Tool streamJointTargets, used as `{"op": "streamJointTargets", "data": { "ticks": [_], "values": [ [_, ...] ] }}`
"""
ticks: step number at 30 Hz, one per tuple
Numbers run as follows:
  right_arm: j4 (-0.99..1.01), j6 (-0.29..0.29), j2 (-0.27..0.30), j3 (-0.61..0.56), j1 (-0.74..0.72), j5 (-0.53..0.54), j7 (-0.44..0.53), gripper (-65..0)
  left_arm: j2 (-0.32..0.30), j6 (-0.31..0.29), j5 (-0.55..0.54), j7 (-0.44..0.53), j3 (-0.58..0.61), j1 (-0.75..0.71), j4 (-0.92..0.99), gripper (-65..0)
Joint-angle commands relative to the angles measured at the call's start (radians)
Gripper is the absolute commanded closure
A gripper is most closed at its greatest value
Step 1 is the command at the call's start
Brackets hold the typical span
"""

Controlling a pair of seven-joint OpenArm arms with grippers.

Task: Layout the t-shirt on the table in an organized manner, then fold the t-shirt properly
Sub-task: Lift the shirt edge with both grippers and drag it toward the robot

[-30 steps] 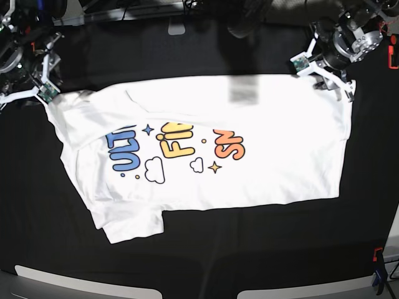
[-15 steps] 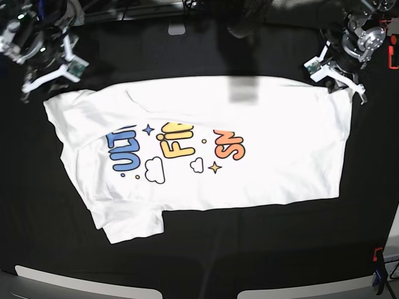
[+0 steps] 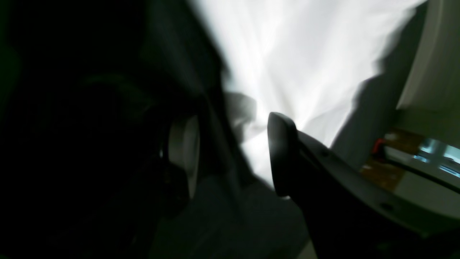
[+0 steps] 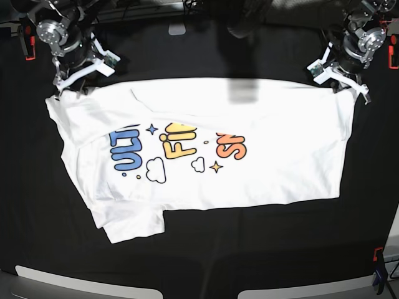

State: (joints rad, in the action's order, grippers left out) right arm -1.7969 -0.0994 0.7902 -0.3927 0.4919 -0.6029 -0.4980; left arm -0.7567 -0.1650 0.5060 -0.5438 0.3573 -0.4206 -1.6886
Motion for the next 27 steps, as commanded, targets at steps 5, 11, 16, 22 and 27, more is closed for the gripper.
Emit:
{"op": "streamJointTargets", "data": {
  "ticks": [5, 11, 16, 22, 27],
  "values": [
    [0.076, 0.087, -0.040, -0.113, -0.121, -0.051, -0.072, -29.9, -0.014, -0.019, -0.010, -0.037, -0.005, -0.006, 0.000, 0.0],
    [0.113, 0.101, -0.045, -0.187, -0.161, -0.054, -0.100, -22.5, -0.014, -0.019, -0.010, -0.068, -0.005, -0.006, 0.000, 0.0],
    [0.102, 0.160, -0.045, -0.216, -0.156, -0.099, -0.201, 0.0, -0.014, -0.018, -0.010, -0.073, -0.005, -0.006, 0.000, 0.0],
    [0.032, 0.163, -0.044, -0.250, -0.103, -0.161, -0.238, 0.0, -0.014, -0.018, -0.009, -0.085, -0.005, -0.021, 0.000, 0.0],
    [-0.032, 0.212, 0.000, -0.250, -0.014, -0.198, -0.274, 0.0, -0.014, -0.017, -0.006, -0.086, -0.005, -0.055, 0.000, 0.0]
  ]
}}
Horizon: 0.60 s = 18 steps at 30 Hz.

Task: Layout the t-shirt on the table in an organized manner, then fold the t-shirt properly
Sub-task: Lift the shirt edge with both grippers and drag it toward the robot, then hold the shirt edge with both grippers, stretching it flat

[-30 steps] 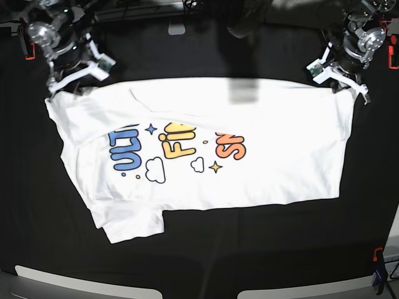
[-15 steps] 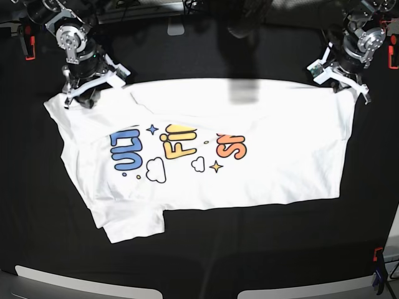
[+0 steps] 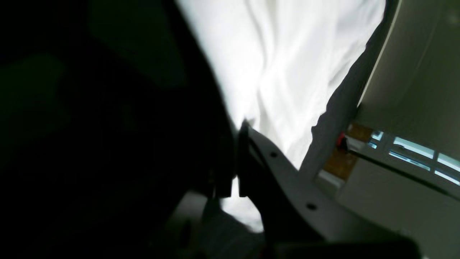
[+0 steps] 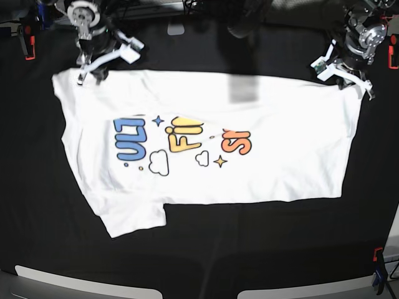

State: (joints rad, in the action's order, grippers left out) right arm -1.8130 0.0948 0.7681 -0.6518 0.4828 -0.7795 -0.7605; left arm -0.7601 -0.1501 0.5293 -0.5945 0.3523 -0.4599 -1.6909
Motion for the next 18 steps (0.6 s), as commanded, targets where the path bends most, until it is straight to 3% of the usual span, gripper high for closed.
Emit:
{"op": "streamJointTargets", "data": {
  "ticks": [1, 8, 18],
  "values": [
    [-0.024, 0.039, 0.036, 0.009, 0.013, -0.038, -0.024, 0.0, -0.011, -0.027, -0.021, -0.039, 0.000, -0.023, 0.002, 0.0],
    [-0.074, 0.083, 0.122, 0.010, 0.117, -0.116, -0.105, 0.0, -0.011, 0.035, 0.077, -0.088, 0.000, -0.092, 0.000, 0.0],
    [-0.095, 0.089, 0.129, 0.010, 0.210, -0.164, -0.147, 0.0, -0.010, 0.035, 0.094, -0.144, 0.000, -0.215, -0.046, 0.0]
  ]
}}
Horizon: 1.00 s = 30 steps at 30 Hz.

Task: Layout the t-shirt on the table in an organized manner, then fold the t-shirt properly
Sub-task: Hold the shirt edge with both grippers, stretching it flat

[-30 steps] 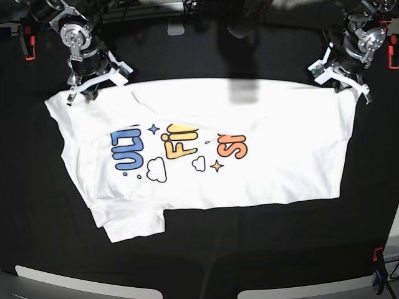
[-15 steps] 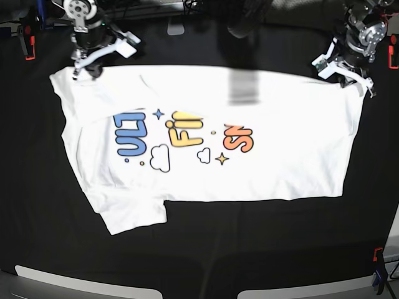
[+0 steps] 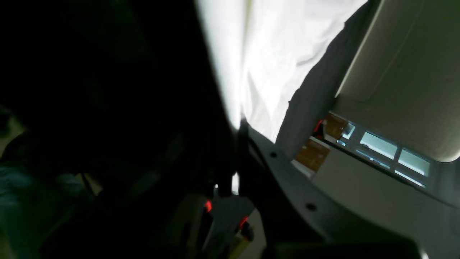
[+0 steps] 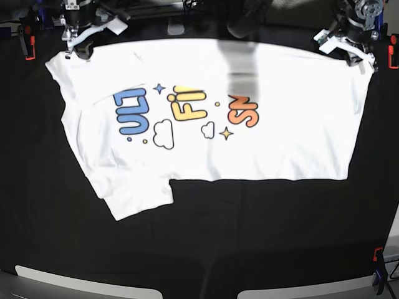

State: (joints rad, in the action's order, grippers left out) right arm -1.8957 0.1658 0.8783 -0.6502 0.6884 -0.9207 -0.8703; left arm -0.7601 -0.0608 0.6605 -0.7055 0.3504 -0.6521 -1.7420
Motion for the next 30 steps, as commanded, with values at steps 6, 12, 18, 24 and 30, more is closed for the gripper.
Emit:
{"op": "streamJointTargets", "data": {
  "ticks": [6, 12, 18, 24, 30],
  "values": [
    [-0.013, 0.018, 0.019, 0.008, 0.013, -0.023, -0.037, 0.0, -0.011, -0.038, -0.021, -0.031, 0.002, -0.054, -0.076, 0.0],
    [-0.013, 0.006, 0.019, 0.008, 0.014, -0.023, -0.037, 0.0, -0.011, -0.036, -0.022, -0.032, 0.002, -0.055, -0.100, 0.0],
    [-0.014, -0.001, 0.019, 0.008, 0.057, -0.055, -0.037, 0.0, -0.011, -0.035, -0.022, -0.076, 0.002, -0.055, -0.100, 0.0],
    [-0.014, 0.023, 0.019, 0.008, 0.088, -0.075, -0.037, 0.0, -0.011, -0.035, -0.022, -0.076, 0.002, -0.055, -0.100, 0.0],
    [-0.014, 0.023, 0.018, 0.008, 0.088, -0.067, -0.032, 0.0, -0.011, -0.035, -0.071, -0.077, 0.002, -0.055, -0.100, 0.0]
  ]
}}
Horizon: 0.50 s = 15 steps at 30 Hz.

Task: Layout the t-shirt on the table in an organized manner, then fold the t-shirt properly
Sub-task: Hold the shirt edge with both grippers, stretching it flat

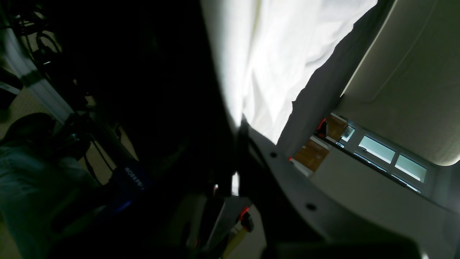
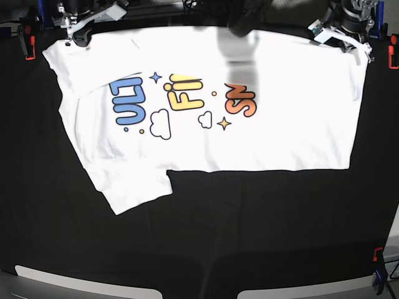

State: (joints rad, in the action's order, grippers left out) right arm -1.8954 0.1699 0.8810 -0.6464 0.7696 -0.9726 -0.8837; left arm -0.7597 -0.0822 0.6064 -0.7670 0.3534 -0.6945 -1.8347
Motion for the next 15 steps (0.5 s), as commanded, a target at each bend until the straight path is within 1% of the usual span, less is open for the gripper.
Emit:
{"op": "streamJointTargets", "data": {
  "ticks": [1, 2, 4, 5, 6, 7, 12, 15],
  "values": [
    [-0.014, 0.019, 0.014, 0.005, 0.007, -0.015, -0.019, -1.4, -0.011, -0.014, -0.032, -0.016, -0.001, -0.012, -0.007, 0.0],
    [-0.014, 0.019, 0.013, 0.005, 0.007, -0.014, -0.019, -7.2, -0.011, -0.014, -0.044, -0.019, -0.001, -0.012, -0.007, -0.8],
    [-0.014, 0.033, 0.014, 0.004, 0.010, -0.011, -0.019, -19.0, -0.011, -0.014, -0.060, -0.024, -0.001, -0.012, -0.007, -8.8],
    [-0.014, 0.043, 0.013, 0.004, 0.010, -0.011, -0.020, -23.8, -0.011, -0.014, -0.060, -0.027, -0.001, -0.013, -0.007, -11.5],
    [-0.014, 0.050, 0.013, 0.004, 0.010, -0.011, -0.024, -27.3, -0.011, -0.014, -0.060, -0.032, -0.001, -0.012, -0.007, -13.1],
    [-0.014, 0.055, 0.013, 0.004, 0.010, -0.011, -0.027, -28.7, -0.011, -0.014, -0.061, -0.035, -0.001, -0.012, -0.007, -13.6],
    [-0.014, 0.058, 0.014, 0.003, 0.029, -0.013, -0.045, -28.6, -0.011, -0.014, -0.061, -0.076, -0.001, -0.013, -0.007, -13.6],
    [-0.019, 0.087, 0.014, 0.003, 0.076, -0.013, -0.045, -28.6, -0.011, 0.007, -0.058, -0.086, -0.001, -0.021, -0.007, -13.6]
  ]
}}
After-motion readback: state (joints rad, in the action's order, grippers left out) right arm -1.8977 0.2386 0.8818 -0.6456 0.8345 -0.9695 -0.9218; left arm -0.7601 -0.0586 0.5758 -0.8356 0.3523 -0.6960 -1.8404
